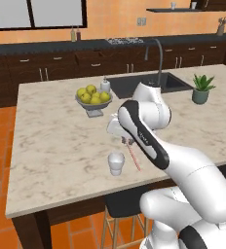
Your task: Take a straw from the drawer in front and place it inside the glass cup on the dining counter.
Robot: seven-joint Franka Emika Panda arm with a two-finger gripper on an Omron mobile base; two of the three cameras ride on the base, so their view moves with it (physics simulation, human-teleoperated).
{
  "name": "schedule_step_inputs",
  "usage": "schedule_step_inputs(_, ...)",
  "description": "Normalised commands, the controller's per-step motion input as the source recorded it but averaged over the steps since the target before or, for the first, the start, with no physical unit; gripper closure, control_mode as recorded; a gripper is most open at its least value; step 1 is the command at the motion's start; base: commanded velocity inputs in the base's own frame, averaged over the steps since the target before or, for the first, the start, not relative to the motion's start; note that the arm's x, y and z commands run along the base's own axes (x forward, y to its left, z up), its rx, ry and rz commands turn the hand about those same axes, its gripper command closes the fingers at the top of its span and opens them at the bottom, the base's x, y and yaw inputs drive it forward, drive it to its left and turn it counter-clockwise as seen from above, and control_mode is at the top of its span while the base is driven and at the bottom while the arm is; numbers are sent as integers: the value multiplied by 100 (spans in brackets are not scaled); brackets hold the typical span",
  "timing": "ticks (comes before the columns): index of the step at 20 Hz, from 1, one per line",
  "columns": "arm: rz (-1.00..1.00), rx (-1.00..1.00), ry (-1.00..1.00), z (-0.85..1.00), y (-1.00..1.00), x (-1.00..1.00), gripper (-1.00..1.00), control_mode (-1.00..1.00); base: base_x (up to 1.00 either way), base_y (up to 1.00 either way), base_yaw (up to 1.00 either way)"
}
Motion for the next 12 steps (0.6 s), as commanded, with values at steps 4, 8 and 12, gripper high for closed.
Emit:
schedule_step_inputs(4, 8, 0, -29, 41, -9, -13, 100, -100, 0, 0, 0)
schedule_step_inputs(8, 23, 3, -30, 11, -4, 1, 100, -100, 0, 0, 0)
schedule_step_inputs(12, 26, 12, -15, 0, 0, 26, 100, -100, 0, 0, 0)
